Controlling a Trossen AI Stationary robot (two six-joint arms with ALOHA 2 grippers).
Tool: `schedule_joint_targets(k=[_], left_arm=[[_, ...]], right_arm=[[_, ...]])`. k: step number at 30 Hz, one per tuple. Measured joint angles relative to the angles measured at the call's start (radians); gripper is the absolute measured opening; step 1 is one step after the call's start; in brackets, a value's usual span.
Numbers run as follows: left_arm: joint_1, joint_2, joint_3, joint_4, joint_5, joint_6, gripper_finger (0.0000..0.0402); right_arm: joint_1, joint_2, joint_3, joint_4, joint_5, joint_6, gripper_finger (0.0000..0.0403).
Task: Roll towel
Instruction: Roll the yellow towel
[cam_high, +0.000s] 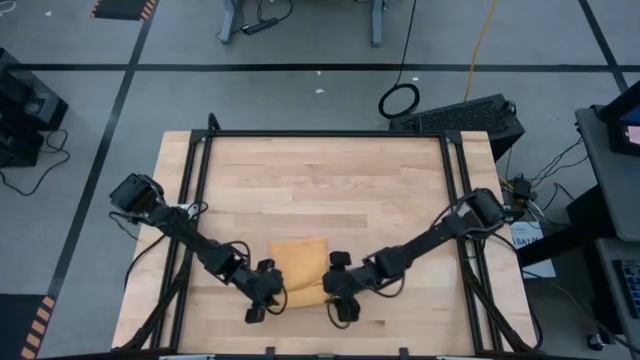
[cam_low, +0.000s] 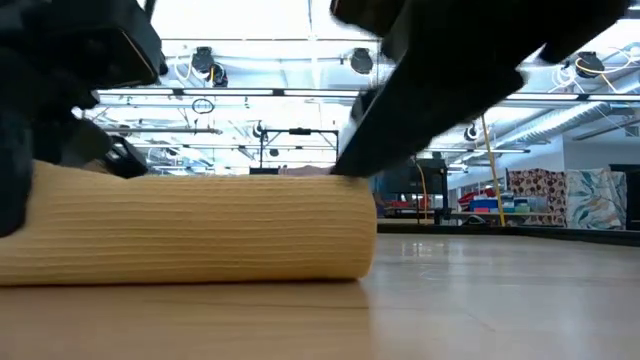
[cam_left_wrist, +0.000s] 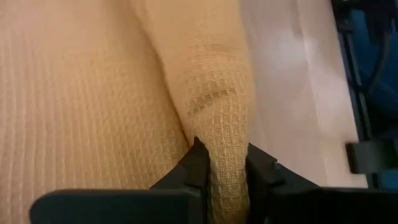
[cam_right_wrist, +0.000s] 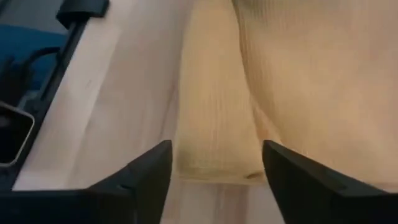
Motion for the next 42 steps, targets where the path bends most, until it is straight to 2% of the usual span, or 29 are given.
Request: schedule_joint_targets(k=[4, 8, 14, 19, 29, 34, 38, 42], left_arm=[[0.020, 0.000, 0.000, -0.009, 0.004, -0.034, 0.0059], [0.025, 0.000, -0.001, 0.004, 0.006, -0.048, 0.0061], [0.026, 0.001, -0.001, 0.012, 0.008, -0.118, 0.0062], [0.026, 0.001, -0.002, 0.017, 0.008, -0.147, 0.0062], [0.033, 0.001, -0.002, 0.017, 0.007, -0.170, 0.0063], [0.033, 0.001, -0.002, 0.017, 0.007, -0.173, 0.0063], [0.032, 0.001, -0.002, 0.016, -0.003, -0.172, 0.0063], [0.031, 0.001, -0.002, 0.013, -0.074, -0.170, 0.0063]], right_arm=[[0.089, -0.021, 0.002, -0.005, 0.167, -0.143, 0.0263], [0.176, 0.015, 0.002, 0.035, 0.348, -0.260, 0.0271], [0.220, 0.083, 0.004, 0.193, 0.481, -0.401, 0.0259], [0.199, 0.105, 0.005, 0.203, 0.478, -0.388, 0.0250], [0.141, 0.106, 0.006, 0.171, 0.384, -0.397, 0.0247], [0.112, 0.109, 0.006, 0.147, 0.375, -0.355, 0.0245], [0.084, 0.109, 0.006, 0.122, 0.342, -0.281, 0.0217], [0.059, 0.109, 0.006, 0.122, 0.272, -0.215, 0.0162]])
